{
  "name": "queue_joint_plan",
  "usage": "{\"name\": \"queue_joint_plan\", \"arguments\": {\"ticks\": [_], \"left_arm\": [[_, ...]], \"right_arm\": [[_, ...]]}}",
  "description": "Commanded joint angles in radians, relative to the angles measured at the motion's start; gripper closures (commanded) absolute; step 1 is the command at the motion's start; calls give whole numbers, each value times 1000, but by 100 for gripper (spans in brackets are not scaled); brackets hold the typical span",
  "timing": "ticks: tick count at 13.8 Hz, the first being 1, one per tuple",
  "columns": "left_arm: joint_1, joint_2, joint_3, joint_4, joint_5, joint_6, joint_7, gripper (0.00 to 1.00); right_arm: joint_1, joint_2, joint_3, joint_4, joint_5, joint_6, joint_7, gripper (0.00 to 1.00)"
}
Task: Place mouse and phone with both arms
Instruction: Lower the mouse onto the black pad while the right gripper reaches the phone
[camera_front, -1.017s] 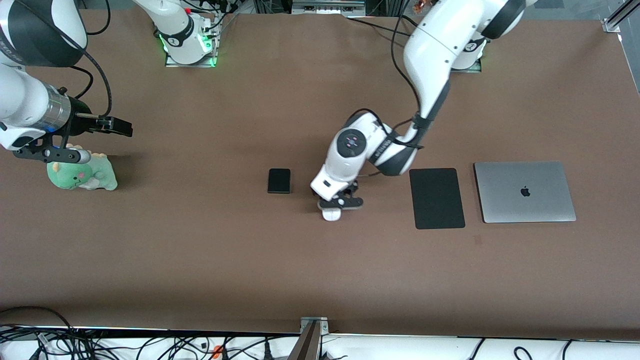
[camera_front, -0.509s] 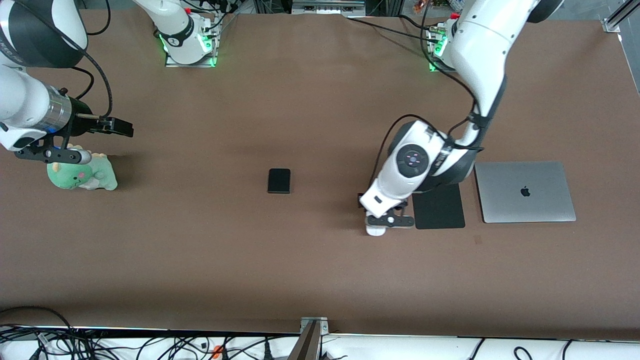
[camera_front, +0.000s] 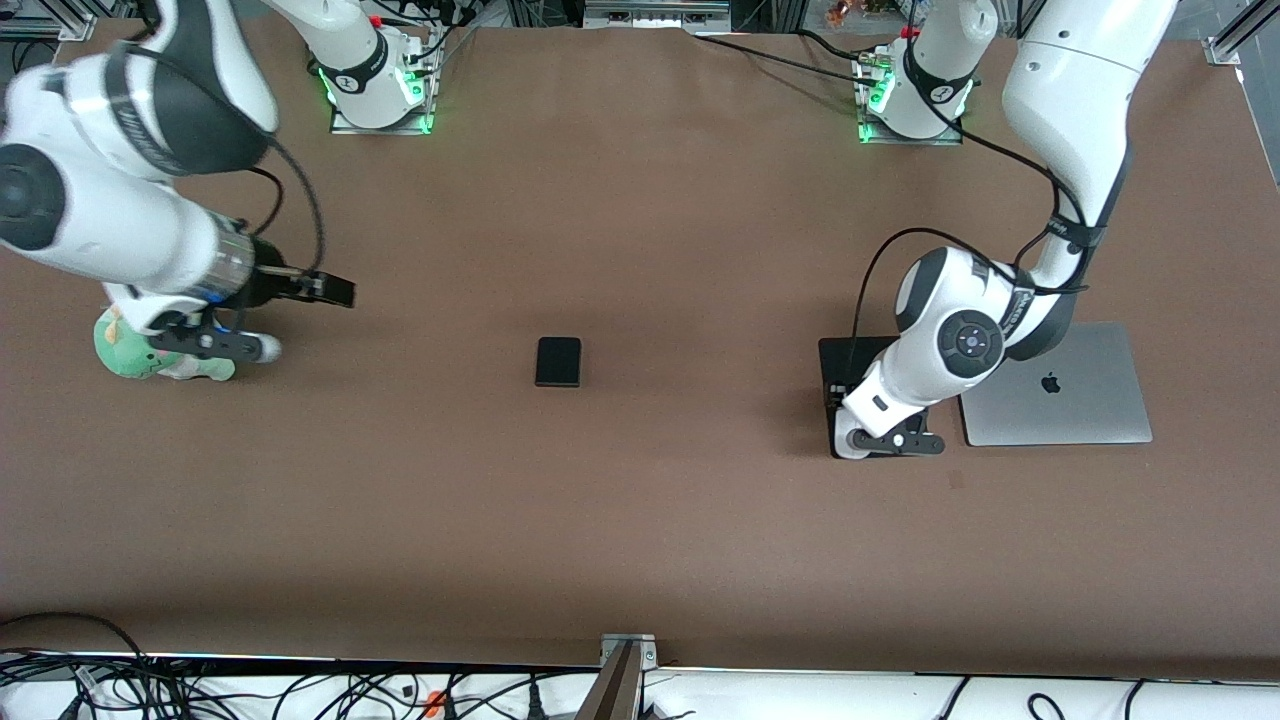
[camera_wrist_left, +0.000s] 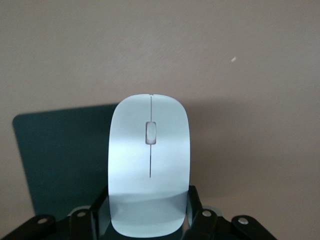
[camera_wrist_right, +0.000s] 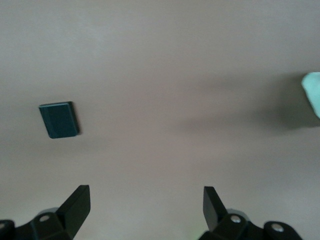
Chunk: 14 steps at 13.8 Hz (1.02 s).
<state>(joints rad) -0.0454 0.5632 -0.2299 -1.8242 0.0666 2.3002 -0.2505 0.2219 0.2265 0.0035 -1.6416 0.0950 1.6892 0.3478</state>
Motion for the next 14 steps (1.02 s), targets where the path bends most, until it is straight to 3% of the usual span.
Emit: {"name": "queue_joint_plan", "arguments": {"ticks": [1,5,7,8,9,10,14], "left_arm": [[33,-72,-20,-124,13,15,8,100],[70,-63,-20,-201,25,105,8,97],[76,-54,-19,-196,27,107,10,83],[76,-48,-19,-193,27,108,10,63],[79,-40,-17,-191,25,110,8,16],[91,-40,-19,-187,25,108,8,0],[102,-58,-19,-143,25,88,4,0]], "right_arm": [[72,56,-7,5,17,82,65,0],[215,186,-7,3,15,284,140,0],[269,253,-8,3,12,386,172,0],[286,281,-8,2,12,427,184,0],[295,301,-8,-10,6,472,184,0],[304,313,-8,-36,-3,528,183,0],[356,376,-13,-142,-4,780,178,0]]}}
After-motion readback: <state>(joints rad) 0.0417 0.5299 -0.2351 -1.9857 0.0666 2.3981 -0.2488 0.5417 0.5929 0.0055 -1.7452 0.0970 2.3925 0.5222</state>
